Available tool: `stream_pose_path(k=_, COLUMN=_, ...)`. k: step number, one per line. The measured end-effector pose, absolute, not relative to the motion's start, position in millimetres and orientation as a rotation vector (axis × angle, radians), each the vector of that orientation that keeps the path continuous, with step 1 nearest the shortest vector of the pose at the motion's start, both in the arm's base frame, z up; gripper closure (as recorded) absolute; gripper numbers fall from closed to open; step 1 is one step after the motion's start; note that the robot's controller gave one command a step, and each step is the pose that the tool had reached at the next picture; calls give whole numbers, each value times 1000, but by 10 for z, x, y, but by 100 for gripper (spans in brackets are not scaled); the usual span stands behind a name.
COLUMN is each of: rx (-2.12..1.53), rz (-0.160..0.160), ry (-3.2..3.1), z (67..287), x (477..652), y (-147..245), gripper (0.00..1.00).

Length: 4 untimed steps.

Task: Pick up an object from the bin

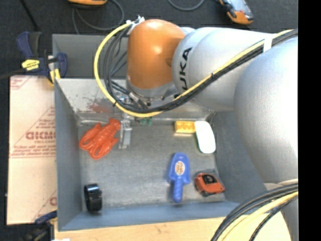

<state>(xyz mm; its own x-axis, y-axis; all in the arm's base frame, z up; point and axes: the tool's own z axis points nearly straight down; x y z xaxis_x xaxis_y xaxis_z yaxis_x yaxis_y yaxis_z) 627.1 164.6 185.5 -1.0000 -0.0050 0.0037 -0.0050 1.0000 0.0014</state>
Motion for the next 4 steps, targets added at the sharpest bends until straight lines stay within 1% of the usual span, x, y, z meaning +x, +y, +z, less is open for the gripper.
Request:
stream_pose_path(k=1, rx=3, rz=-3, ry=-3143, z=1902, x=6275, y=1635, gripper=0)
stream_pose_path(k=2, rx=197, rz=0, ry=-3142, z=1381, x=6351, y=1704, gripper=0)
stream_pose_path(k=3, rx=290, rz=2, ry=-3129, z=995, x=6323, y=1717, gripper=0)
stream_pose_path(k=4, rx=644, rz=0, ry=-3080, z=1334, x=6389, y=1768, gripper=0)
